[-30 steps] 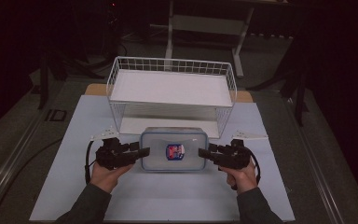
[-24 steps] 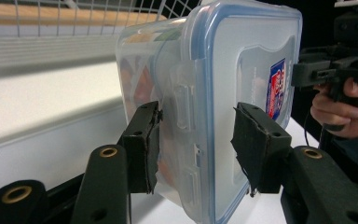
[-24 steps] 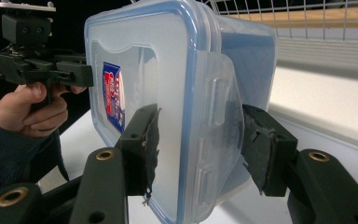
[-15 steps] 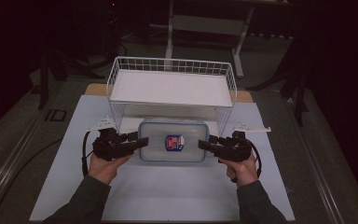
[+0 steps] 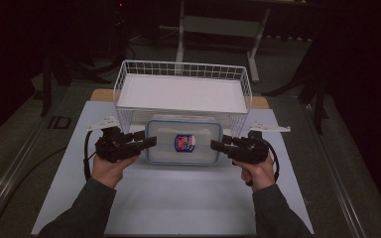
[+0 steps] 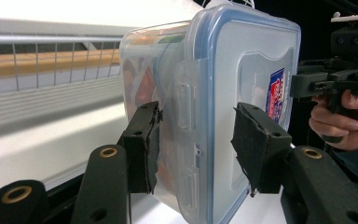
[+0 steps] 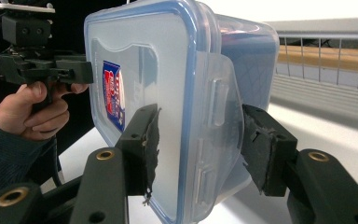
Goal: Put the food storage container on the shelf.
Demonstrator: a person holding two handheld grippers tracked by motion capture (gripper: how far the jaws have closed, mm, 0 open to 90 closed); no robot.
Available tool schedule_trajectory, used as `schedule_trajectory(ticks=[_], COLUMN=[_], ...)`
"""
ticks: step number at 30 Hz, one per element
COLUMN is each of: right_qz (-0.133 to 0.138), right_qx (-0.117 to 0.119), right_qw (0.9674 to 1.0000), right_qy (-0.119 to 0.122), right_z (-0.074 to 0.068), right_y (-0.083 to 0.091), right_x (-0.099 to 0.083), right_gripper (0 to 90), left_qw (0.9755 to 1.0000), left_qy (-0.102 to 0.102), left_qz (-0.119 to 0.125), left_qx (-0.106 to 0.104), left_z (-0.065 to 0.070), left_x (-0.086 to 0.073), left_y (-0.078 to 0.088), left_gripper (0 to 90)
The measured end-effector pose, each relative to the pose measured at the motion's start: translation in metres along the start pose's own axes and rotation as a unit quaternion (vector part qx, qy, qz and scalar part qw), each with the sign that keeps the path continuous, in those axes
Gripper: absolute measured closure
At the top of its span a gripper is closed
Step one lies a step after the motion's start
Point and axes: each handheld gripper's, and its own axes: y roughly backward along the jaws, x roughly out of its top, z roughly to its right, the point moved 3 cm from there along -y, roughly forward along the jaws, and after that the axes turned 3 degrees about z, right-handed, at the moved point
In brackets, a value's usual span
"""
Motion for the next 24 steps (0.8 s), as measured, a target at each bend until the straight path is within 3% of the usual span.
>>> schedule_trajectory(ticks=[6, 13, 24], right_qz=[0.007, 0.018, 0.031], right_qx=[0.001, 0.001, 0.002], right_qw=[1.0, 0.9998, 0.9994], right_qy=[0.002, 0.004, 0.016], right_z=[0.001, 0.003, 0.002], right_y=[0.0, 0.001, -0.002], right_x=[0.007, 0.024, 0.051], right_gripper=[48.7, 48.8, 49.3], left_qw=[1.0, 0.9997, 0.9989], left_qy=[-0.006, -0.018, -0.019], left_qz=[0.004, 0.018, 0.043], left_qx=[-0.001, 0.0, -0.005], left_z=[0.0, 0.0, -0.007], left_x=[0.009, 0.031, 0.055], left_y=[-0.001, -0.004, -0.002], left_gripper=[51.8, 51.8, 51.9])
